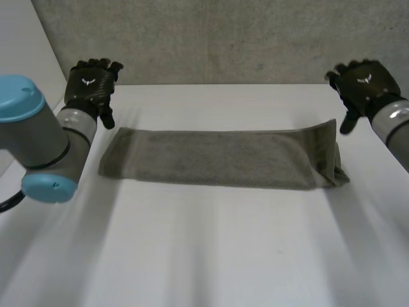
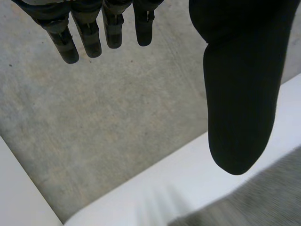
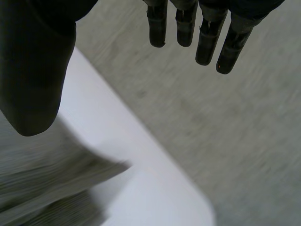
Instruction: Fold the towel.
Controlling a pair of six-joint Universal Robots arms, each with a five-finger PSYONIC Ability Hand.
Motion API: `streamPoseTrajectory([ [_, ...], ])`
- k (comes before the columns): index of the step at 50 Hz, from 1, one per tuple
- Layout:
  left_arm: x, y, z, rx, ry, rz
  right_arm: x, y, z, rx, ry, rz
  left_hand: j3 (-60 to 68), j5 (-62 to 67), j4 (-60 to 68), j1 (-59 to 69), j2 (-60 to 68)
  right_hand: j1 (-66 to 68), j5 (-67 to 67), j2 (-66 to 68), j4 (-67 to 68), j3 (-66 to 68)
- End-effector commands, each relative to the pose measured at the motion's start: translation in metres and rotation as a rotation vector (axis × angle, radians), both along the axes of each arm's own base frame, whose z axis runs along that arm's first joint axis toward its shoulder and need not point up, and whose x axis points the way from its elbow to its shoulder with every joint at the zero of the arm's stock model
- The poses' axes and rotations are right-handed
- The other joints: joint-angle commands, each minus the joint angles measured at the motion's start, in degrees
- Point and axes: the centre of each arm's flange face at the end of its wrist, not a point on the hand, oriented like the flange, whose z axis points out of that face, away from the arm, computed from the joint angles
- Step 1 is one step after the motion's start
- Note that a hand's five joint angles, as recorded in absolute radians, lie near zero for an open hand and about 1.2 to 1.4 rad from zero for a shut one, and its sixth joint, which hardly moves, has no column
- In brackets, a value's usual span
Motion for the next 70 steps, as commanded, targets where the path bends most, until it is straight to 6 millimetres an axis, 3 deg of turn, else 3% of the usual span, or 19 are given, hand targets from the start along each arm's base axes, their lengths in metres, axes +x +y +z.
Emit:
streamPoseTrajectory([
  [1,0.007,0.026,-0.015,0.068,-0.004,-0.009,-0.015,0.025,-0.027,0.266,-0.116,-0.052,0.66,-1.40,0.59,0.43,0.63,4.99,4.88,4.37,3.75,4.73],
  [5,0.009,0.029,-0.026,0.100,-0.011,-0.002,-0.014,0.035,-0.047,0.337,-0.159,-0.026,0.82,-1.23,0.76,0.60,0.80,14.26,14.15,13.64,13.02,14.00],
  [11,0.012,0.030,-0.044,0.144,-0.024,0.004,-0.015,0.035,-0.061,0.336,-0.158,-0.013,0.99,-1.06,0.92,0.76,0.97,16.80,16.69,16.18,15.56,16.54],
  [13,0.012,0.027,-0.057,0.169,-0.032,0.006,-0.018,0.027,-0.075,0.347,-0.167,-0.023,0.99,-1.06,0.92,0.76,0.97,17.30,17.19,16.68,16.06,17.04],
  [16,0.012,0.026,-0.060,0.172,-0.033,0.006,-0.022,0.018,-0.090,0.346,-0.169,-0.038,0.99,-1.06,0.92,0.76,0.97,18.64,18.54,18.03,17.41,18.39],
  [27,0.011,0.027,-0.063,0.170,-0.033,0.006,-0.027,-0.002,-0.114,0.314,-0.155,-0.058,1.16,-0.90,1.09,0.93,1.13,27.73,27.62,27.11,26.50,27.48],
  [29,0.011,0.027,-0.064,0.172,-0.034,0.004,-0.026,-0.008,-0.121,0.318,-0.153,-0.062,1.16,-0.90,1.09,0.93,1.13,41.11,41.00,40.49,39.87,40.85],
  [30,0.011,0.027,-0.064,0.172,-0.034,0.004,-0.026,-0.008,-0.121,0.318,-0.153,-0.062,1.16,-0.90,1.09,0.93,1.13,41.19,41.08,40.57,39.95,40.93],
  [32,0.011,0.028,-0.064,0.175,-0.034,0.005,-0.030,-0.014,-0.119,0.299,-0.147,-0.090,0.99,-1.06,0.93,0.77,0.97,60.91,60.80,60.29,59.67,60.65],
  [34,0.011,0.028,-0.065,0.177,-0.035,0.005,-0.035,-0.018,-0.117,0.284,-0.135,-0.120,0.99,-1.06,0.92,0.76,0.97,66.64,66.53,66.02,65.40,66.38],
  [40,0.011,0.030,-0.067,0.183,-0.037,0.002,-0.074,-0.031,-0.115,0.233,-0.003,-0.282,0.82,-1.23,0.76,0.60,0.80,66.70,66.59,66.08,65.46,66.44],
  [43,0.011,0.030,-0.066,0.182,-0.037,0.002,-0.078,-0.031,-0.118,0.227,0.060,-0.286,0.82,-1.23,0.76,0.60,0.80,66.70,66.59,66.08,65.46,66.44],
  [46,0.010,0.030,-0.066,0.180,-0.037,0.000,-0.078,-0.030,-0.119,0.229,0.084,-0.277,0.82,-1.23,0.76,0.60,0.80,66.70,66.59,66.08,65.46,66.44],
  [47,0.010,0.031,-0.066,0.180,-0.037,-0.002,-0.076,-0.028,-0.121,0.236,0.092,-0.272,0.82,-1.23,0.76,0.60,0.80,56.10,55.99,55.48,54.86,55.84],
  [48,0.010,0.031,-0.066,0.182,-0.037,-0.002,-0.075,-0.026,-0.123,0.245,0.096,-0.268,0.82,-1.23,0.76,0.60,0.80,34.84,34.74,34.23,33.61,34.59],
  [49,0.010,0.031,-0.066,0.182,-0.037,-0.002,-0.075,-0.026,-0.123,0.245,0.096,-0.268,0.82,-1.23,0.76,0.60,0.80,34.63,34.52,34.01,33.39,34.37],
  [50,0.009,0.032,-0.066,0.182,-0.038,-0.005,-0.076,-0.024,-0.125,0.252,0.090,-0.271,0.82,-1.23,0.76,0.60,0.80,23.80,23.70,23.19,22.57,23.55],
  [59,0.008,0.036,-0.068,0.189,-0.040,-0.009,-0.064,-0.007,-0.107,0.212,0.048,-0.192,0.82,-1.23,0.76,0.60,0.80,14.11,14.00,13.49,12.87,13.85],
  [70,0.009,0.036,-0.069,0.192,-0.041,-0.009,-0.060,-0.004,-0.107,0.213,0.039,-0.123,0.66,-1.40,0.59,0.43,0.63,15.62,15.51,15.00,14.38,15.36],
])
